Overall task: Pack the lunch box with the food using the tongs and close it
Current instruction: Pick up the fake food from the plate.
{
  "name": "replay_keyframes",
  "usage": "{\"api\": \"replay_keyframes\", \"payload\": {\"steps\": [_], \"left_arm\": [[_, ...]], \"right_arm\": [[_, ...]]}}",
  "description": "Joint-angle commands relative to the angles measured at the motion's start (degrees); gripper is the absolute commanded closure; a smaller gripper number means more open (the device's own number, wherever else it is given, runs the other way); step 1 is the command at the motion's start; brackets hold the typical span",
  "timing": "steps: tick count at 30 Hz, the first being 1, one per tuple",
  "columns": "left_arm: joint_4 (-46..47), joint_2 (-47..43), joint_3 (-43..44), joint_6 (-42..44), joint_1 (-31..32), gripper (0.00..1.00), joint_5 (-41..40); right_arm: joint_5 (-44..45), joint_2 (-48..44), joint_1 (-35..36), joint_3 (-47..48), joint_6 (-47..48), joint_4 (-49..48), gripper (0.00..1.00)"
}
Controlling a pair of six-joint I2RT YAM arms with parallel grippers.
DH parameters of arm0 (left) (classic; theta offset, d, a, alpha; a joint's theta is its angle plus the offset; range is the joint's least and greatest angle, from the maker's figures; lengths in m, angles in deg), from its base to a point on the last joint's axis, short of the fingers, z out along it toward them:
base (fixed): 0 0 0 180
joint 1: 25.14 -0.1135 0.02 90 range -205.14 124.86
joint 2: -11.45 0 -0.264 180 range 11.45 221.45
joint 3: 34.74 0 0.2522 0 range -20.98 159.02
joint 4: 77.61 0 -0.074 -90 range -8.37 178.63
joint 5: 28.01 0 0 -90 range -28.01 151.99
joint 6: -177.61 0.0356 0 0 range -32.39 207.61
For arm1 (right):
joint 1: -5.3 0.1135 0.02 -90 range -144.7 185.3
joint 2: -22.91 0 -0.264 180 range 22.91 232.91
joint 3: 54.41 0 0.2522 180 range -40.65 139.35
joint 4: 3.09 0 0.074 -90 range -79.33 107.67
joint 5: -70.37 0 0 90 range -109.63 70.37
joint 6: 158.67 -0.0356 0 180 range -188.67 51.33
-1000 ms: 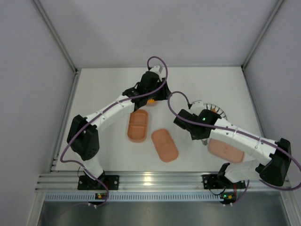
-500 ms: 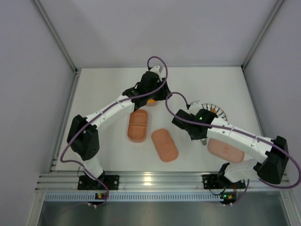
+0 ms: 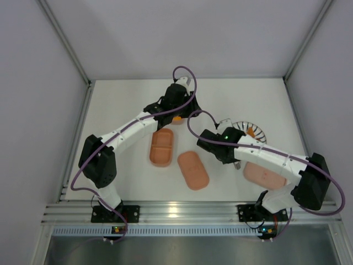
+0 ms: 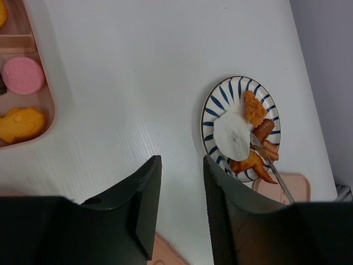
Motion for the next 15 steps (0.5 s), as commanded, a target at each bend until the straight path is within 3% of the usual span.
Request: {"api": "replay_keyframes", "payload": {"steps": [1, 15], "left_arm": [[2.44, -0.49, -0.13, -0.30, -0.44, 0.58, 0.65], [2.53, -0.05, -0.04, -0.39, -0.53, 0.58, 0.48]], "right_arm": [[3.85, 0.52, -0.47, 2.23, -0.46, 10.15, 0.54], [8.68, 4.39, -0.47, 4.25, -0.37, 10.23, 0.58]]}}
